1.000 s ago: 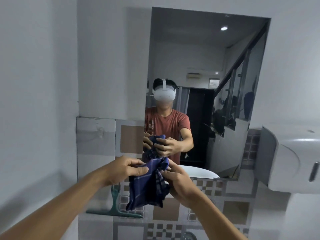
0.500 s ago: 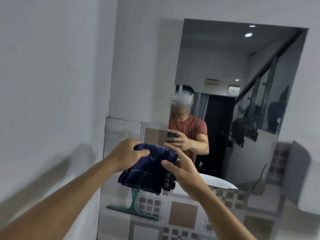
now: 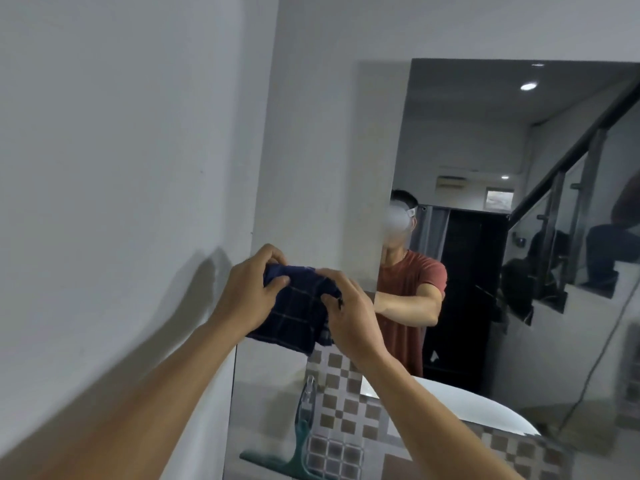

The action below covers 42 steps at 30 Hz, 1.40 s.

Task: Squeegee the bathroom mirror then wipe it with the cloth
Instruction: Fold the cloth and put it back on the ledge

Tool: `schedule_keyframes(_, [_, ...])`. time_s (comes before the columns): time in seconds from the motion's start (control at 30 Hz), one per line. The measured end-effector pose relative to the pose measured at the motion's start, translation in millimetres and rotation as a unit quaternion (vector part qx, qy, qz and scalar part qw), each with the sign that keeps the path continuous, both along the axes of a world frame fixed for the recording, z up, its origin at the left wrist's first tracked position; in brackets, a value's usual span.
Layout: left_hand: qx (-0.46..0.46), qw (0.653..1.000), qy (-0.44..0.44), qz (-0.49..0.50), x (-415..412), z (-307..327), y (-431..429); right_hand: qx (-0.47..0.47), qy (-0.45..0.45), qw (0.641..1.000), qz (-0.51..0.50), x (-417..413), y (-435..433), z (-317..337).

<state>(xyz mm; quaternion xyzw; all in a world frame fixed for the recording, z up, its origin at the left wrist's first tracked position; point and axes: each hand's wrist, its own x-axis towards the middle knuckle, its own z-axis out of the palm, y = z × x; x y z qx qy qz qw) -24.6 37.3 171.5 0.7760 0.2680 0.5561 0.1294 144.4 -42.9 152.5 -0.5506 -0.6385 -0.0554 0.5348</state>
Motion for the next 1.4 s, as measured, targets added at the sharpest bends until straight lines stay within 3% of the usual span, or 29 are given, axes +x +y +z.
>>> schedule_keyframes(0.13, [0.070,0.996,0.022,0.056,-1,25,25,0.017,-0.090,0.994,-0.051,-5,32,26])
schedule_keyframes(0.27, [0.090,0.975,0.133,0.151,1,27,35,-0.035,-0.238,0.959,-0.153,-5,54,29])
schedule_keyframes(0.4, [0.063,0.977,0.154,0.131,5,15,49,-0.055,-0.289,0.941,-0.166,-5,56,21])
schedule_keyframes(0.7, [-0.041,0.970,0.220,0.098,-2,20,57,-0.118,-0.301,0.937,-0.135,-5,52,32])
schedule_keyframes(0.9, [0.042,0.955,0.249,0.158,1,22,45,-0.144,-0.308,0.935,-0.101,-1,51,28])
schedule_keyframes(1.07, [-0.016,0.954,0.275,0.120,6,16,45,-0.129,-0.230,0.963,-0.060,5,50,14])
schedule_keyframes(1.27, [-0.010,0.958,0.260,0.120,4,3,47,-0.181,-0.235,0.955,-0.031,5,52,28])
schedule_keyframes(1.4, [0.040,0.970,0.193,0.142,8,-4,41,-0.171,-0.242,0.954,-0.040,5,53,26])
